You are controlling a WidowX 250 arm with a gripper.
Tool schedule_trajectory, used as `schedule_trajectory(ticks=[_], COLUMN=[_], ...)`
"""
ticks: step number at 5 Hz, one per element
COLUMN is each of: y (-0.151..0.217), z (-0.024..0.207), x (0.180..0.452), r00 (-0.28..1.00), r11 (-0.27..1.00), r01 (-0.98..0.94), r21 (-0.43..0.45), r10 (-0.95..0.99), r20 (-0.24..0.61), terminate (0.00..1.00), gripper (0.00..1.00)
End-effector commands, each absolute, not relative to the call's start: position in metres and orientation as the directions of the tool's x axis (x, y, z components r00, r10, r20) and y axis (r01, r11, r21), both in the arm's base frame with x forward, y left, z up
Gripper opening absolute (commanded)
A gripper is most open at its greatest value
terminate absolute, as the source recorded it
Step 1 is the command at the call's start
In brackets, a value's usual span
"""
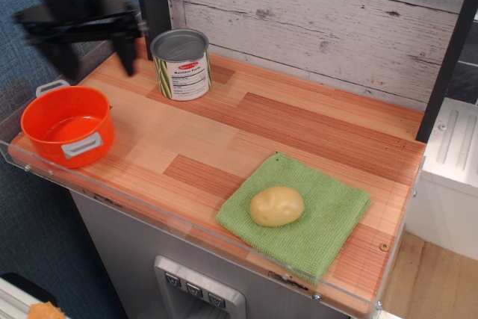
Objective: Move orange pot to far left below can
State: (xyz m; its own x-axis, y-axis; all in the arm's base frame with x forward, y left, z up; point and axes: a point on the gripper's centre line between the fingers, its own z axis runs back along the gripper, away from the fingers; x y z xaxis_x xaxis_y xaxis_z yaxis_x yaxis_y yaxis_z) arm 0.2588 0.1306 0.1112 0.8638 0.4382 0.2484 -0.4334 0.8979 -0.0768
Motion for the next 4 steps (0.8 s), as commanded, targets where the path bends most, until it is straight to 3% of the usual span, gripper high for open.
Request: schedule_trajectory(ticks=[1, 4], y=[0.096, -0.012], z=[0.141, 0.140], x=[0.294, 0.303], r00=[0.910, 0.961], r11=[0.964, 0.993], r01=[-0.250, -0.011], r21=[-0.095, -0.116], r10=[0.267, 0.042], r20=[0.317, 0.272], terminate=[0.00, 0.00], gripper=[1.00, 1.00])
